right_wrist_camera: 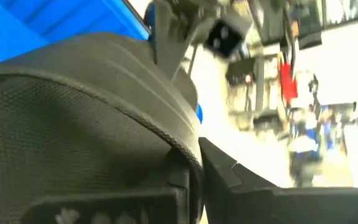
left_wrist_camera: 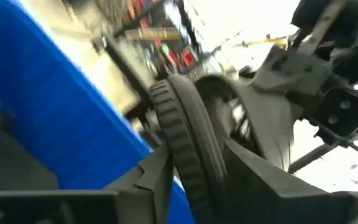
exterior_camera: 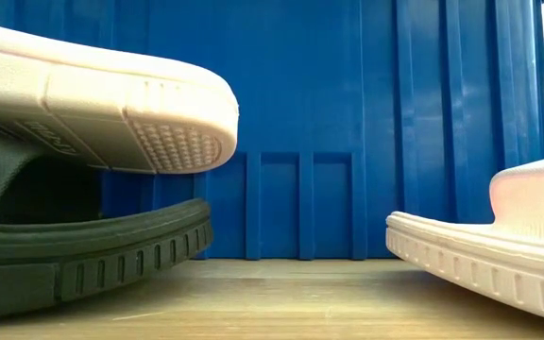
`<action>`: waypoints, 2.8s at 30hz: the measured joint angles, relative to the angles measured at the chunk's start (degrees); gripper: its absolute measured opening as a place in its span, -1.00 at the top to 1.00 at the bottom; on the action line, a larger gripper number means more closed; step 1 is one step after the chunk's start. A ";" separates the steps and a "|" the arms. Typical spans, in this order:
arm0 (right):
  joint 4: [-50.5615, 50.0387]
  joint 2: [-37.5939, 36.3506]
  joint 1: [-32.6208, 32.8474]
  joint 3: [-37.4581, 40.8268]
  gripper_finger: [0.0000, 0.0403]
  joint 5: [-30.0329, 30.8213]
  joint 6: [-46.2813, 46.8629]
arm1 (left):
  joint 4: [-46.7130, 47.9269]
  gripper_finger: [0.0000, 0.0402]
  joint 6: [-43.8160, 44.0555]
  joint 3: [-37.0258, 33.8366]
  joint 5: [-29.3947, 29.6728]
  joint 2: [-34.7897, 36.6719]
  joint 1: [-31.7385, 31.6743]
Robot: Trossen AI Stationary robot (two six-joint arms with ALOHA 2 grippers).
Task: Pick and place slides into bin
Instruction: Put the black slides into the blue organizer bin
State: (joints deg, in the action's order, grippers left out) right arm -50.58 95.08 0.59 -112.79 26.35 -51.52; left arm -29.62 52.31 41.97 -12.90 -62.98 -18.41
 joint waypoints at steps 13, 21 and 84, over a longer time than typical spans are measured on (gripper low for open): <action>-4.59 -1.90 -3.07 0.00 0.95 9.34 11.82 | -0.54 -0.16 -10.09 -0.04 11.06 0.22 -1.95; -7.81 -1.24 -5.59 0.07 0.96 8.89 21.01 | -4.63 -0.19 -14.09 0.40 11.86 0.22 -2.51; 25.67 -2.24 -24.71 50.71 0.96 13.17 34.96 | -3.88 -0.20 -21.59 -0.50 14.77 6.78 -2.62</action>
State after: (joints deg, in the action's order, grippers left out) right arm -24.91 92.85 -24.12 -62.08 39.52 -16.55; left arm -33.50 30.72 41.47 1.87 -56.21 -21.04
